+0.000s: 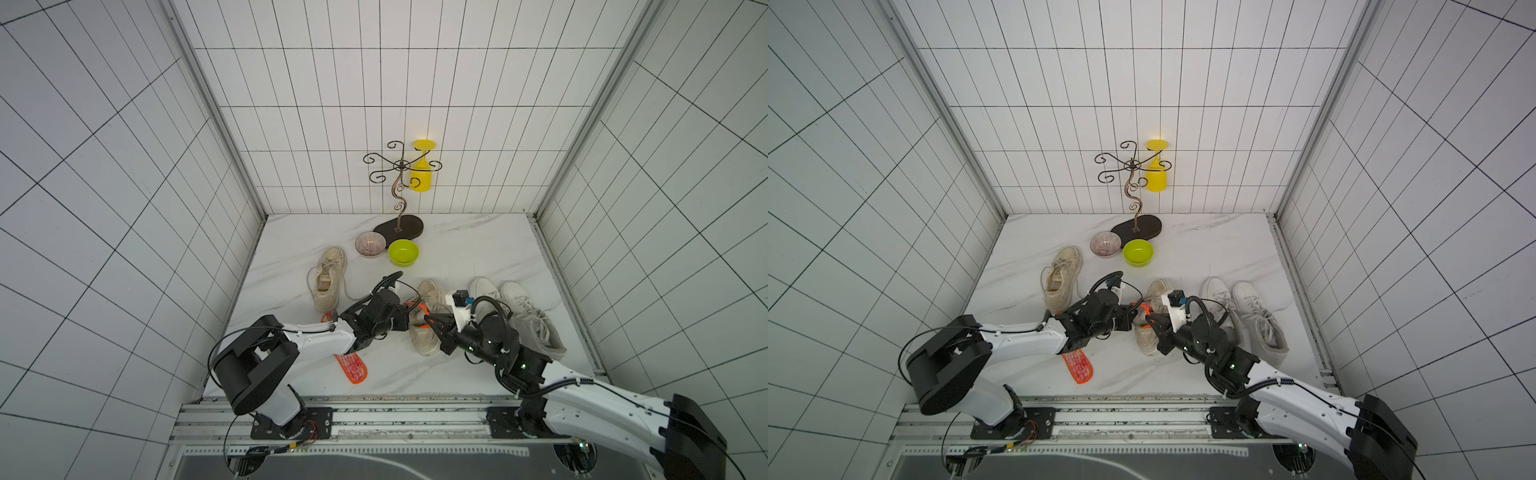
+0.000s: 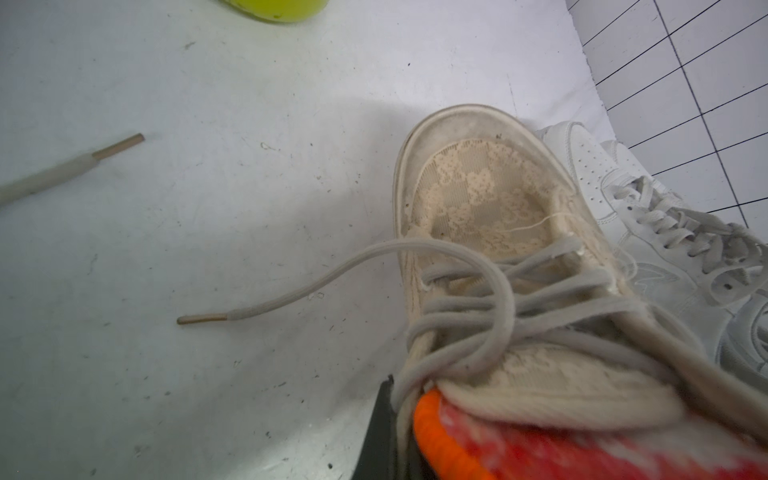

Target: Remove the insole from the shoe

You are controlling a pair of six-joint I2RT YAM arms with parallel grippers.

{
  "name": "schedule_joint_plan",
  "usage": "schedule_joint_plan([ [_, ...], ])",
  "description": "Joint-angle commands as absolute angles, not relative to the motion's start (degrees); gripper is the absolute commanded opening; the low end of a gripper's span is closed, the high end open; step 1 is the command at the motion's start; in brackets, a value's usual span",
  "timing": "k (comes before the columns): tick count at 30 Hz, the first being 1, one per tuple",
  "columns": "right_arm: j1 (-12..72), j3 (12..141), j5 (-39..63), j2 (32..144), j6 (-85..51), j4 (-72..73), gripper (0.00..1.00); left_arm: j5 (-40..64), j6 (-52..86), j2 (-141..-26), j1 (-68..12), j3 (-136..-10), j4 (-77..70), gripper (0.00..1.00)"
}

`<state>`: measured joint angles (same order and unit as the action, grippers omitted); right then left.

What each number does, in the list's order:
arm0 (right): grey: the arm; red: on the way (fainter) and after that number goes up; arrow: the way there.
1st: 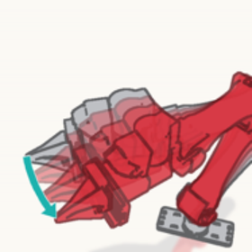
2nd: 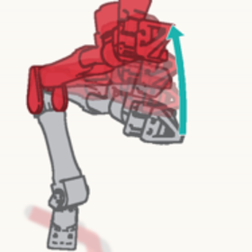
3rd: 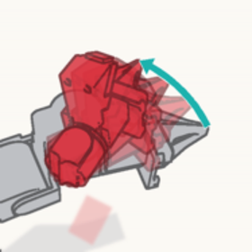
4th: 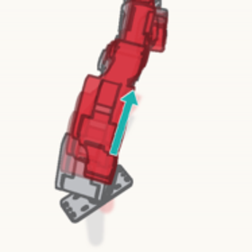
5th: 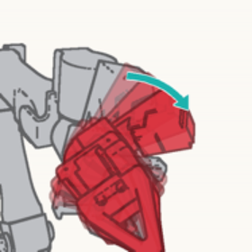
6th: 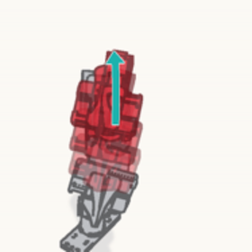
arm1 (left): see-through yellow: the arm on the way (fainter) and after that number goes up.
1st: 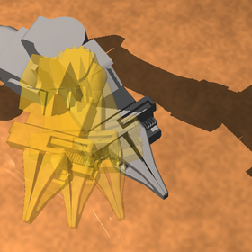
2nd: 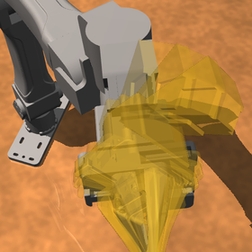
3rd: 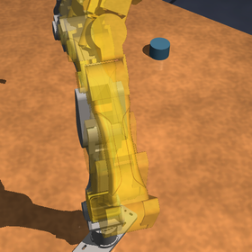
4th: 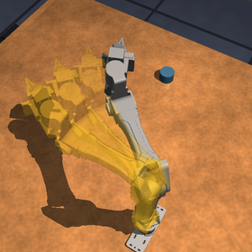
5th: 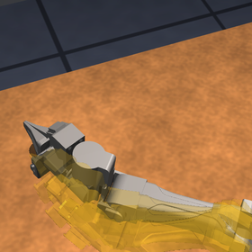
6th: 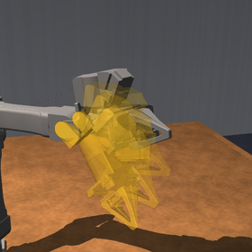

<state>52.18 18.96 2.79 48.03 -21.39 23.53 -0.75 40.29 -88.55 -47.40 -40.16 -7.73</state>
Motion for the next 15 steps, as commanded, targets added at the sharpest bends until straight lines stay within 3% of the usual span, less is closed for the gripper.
schedule_joint_plan([
  [1,53.04,16.74,0.82,43.9,-20.03,31.92,0.0,-8.76,39.72,-90.58,-44.68,-39.14,-0.26,0.0],
  [11,52.52,19.33,-24.37,45.63,-31.22,20.11,0.0,-9.59,35.85,-85.42,-47.15,-37.27,-1.94,0.0],
  [15,51.86,18.9,-27.55,44.26,-34.2,17.99,0.0,-11.25,36.49,-85.42,-47.46,-36.9,-0.45,0.0],
])
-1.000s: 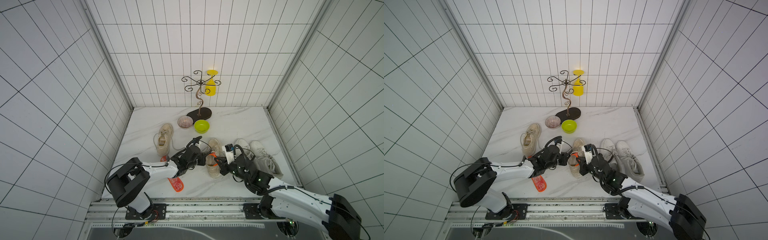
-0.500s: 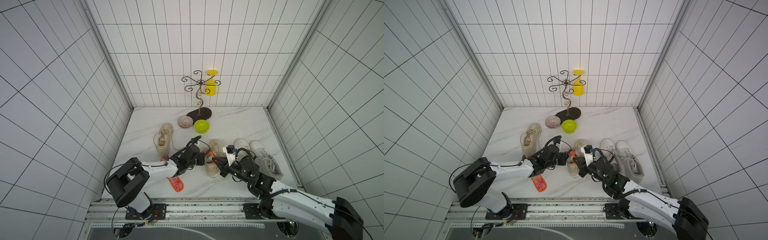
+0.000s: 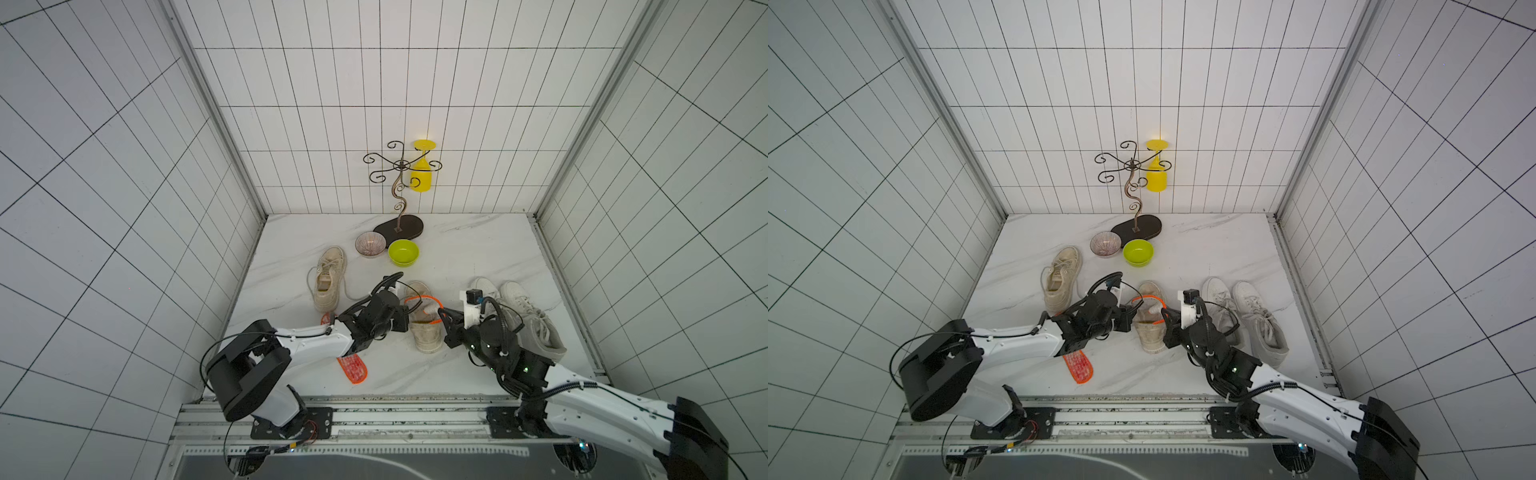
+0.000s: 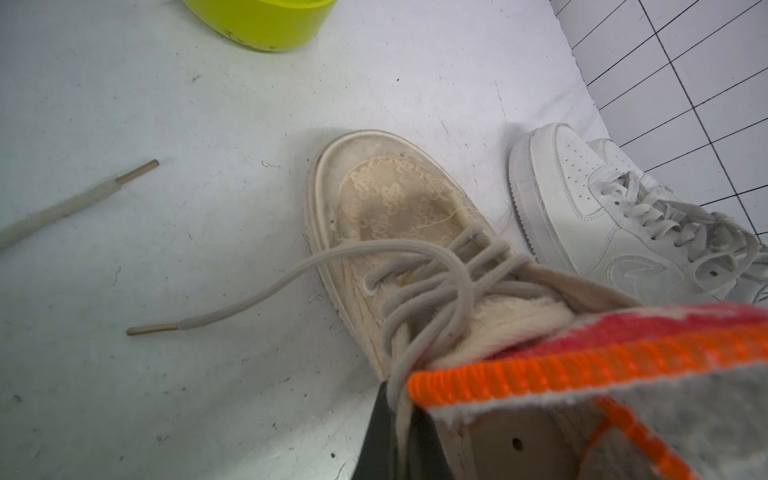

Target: Remove the insole from the shoe

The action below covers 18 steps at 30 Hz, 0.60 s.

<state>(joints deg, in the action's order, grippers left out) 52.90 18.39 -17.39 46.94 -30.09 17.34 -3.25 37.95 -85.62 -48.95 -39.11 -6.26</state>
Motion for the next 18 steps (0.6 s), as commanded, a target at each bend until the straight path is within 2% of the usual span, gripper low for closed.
schedule_joint_plan([
  [1,51.77,18.02,-26.59,43.18,-33.84,19.97,0.0,-10.81,37.19,-85.6,-46.77,-36.39,-0.44,0.0],
  [11,51.76,12.07,-9.74,37.56,-27.89,35.61,0.0,-9.07,37.64,-87.75,-43.57,-36.58,0.67,0.0],
  [13,51.77,12.13,-10.06,37.7,-28.42,35.27,0.0,-8.59,37.56,-87.77,-43.57,-36.76,0.26,0.0],
  [18,51.68,15.65,-19.94,39.19,-28.44,24.44,0.0,-10.04,35.16,-84.35,-43.55,-38.0,2.49,0.0],
])
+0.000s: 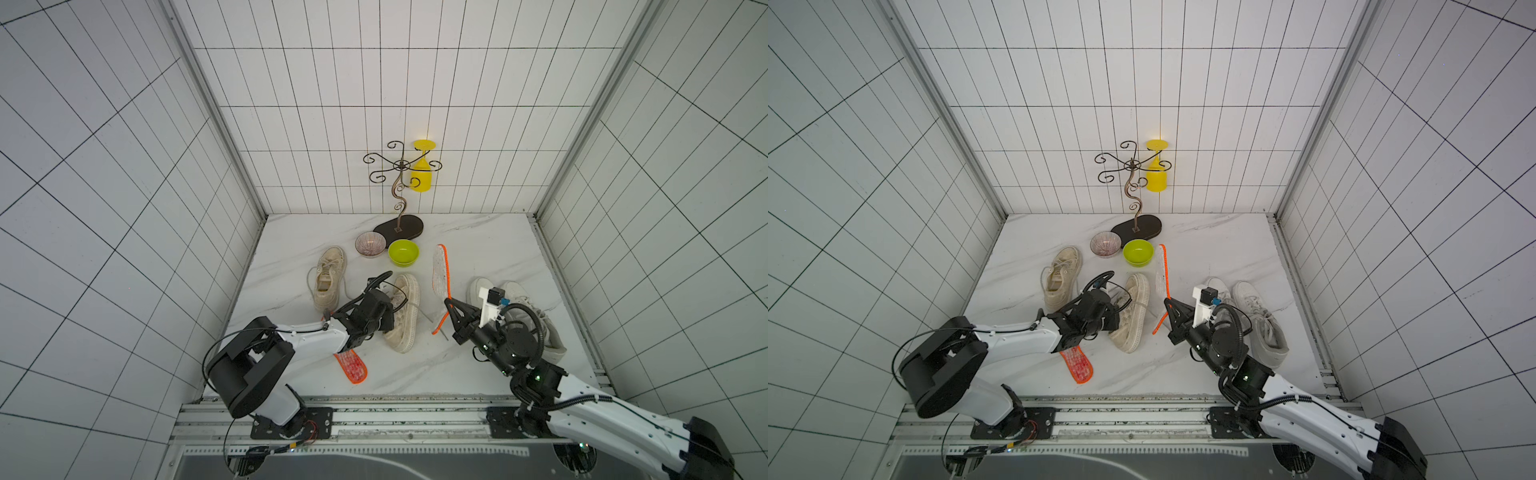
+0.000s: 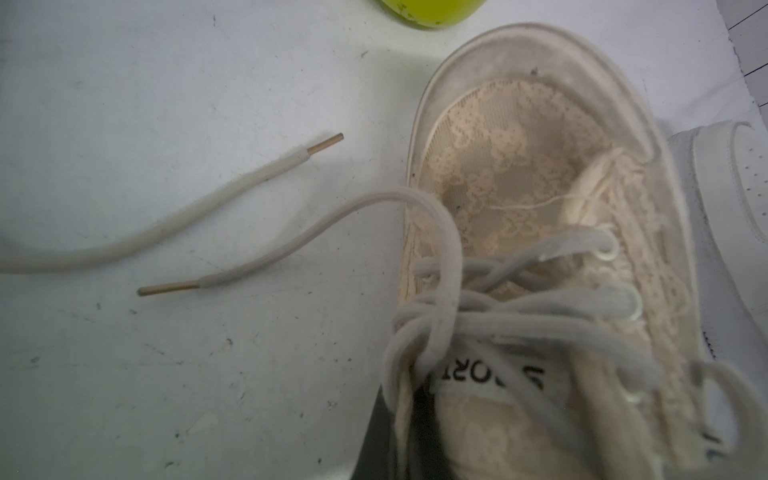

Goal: Remove the insole from the shoe
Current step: Remove the insole from the shoe, then place the shoe at the center of the board.

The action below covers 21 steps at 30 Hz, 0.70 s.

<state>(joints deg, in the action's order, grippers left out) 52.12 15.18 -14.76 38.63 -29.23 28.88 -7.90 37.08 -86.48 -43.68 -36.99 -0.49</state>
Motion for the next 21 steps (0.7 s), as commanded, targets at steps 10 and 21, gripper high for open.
schedule_joint_plan([
  [10,51.68,15.34,-21.62,39.58,-28.66,20.97,0.0,-9.42,23.84,-76.83,-38.23,-44.16,8.78,0.0],
  [21,51.68,16.25,-21.64,40.94,-29.33,18.79,0.0,-8.48,17.91,-81.55,-29.97,-47.46,8.29,0.0],
])
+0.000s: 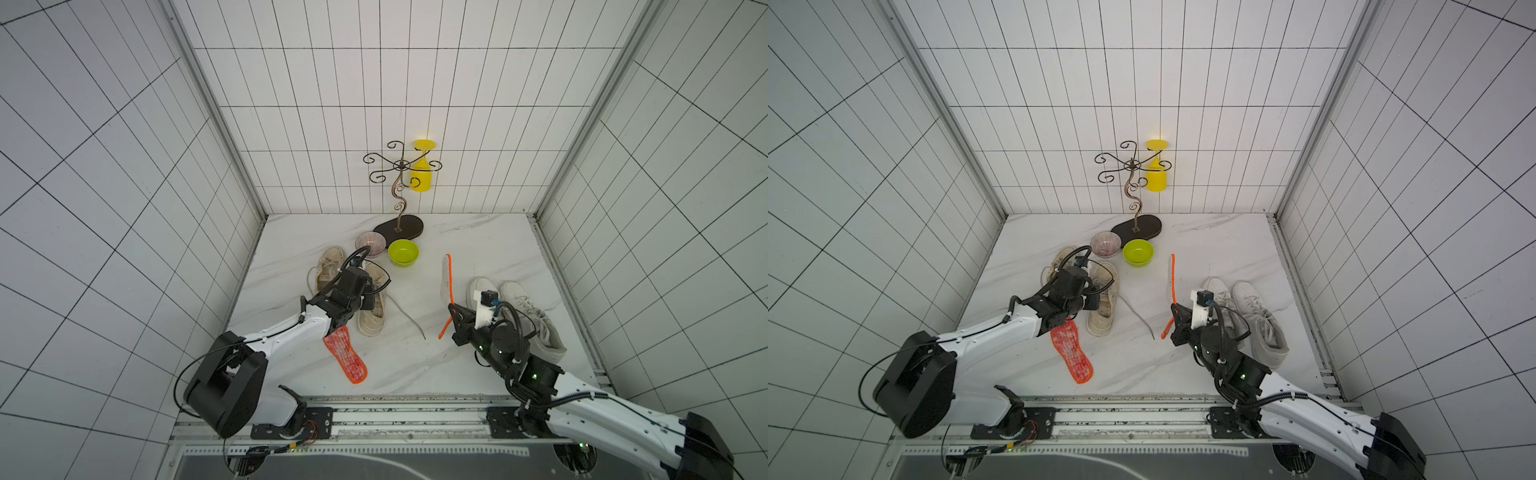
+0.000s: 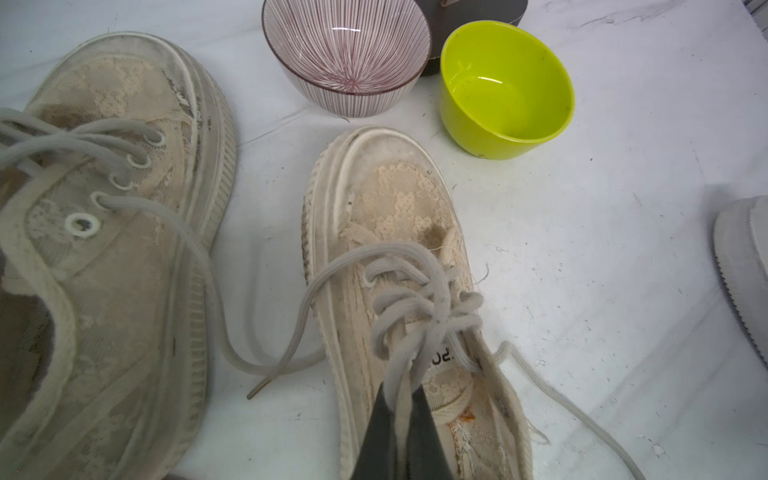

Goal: Remove the insole from the shoe
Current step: Place the shoe at the center of the board.

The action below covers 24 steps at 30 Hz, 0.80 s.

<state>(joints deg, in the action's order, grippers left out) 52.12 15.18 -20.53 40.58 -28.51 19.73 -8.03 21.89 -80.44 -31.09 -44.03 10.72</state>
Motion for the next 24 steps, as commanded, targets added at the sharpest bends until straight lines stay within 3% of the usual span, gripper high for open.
schedule_joint_plan([
  [1,51.68,16.43,-21.56,41.1,-29.32,18.57,0.0,-9.05,16.84,-82.14,-29.68,-48.0,8.6,0.0],
  [8,51.67,17.91,-19.04,44.09,-28.13,16.62,0.0,-12.05,12.11,-85.79,-25.94,-51.7,11.14,0.0],
  [24,56.14,24.1,-12.41,55.04,-20.44,10.76,0.0,-12.49,16.08,-92.11,-19.17,-55.25,10.38,0.0],
])
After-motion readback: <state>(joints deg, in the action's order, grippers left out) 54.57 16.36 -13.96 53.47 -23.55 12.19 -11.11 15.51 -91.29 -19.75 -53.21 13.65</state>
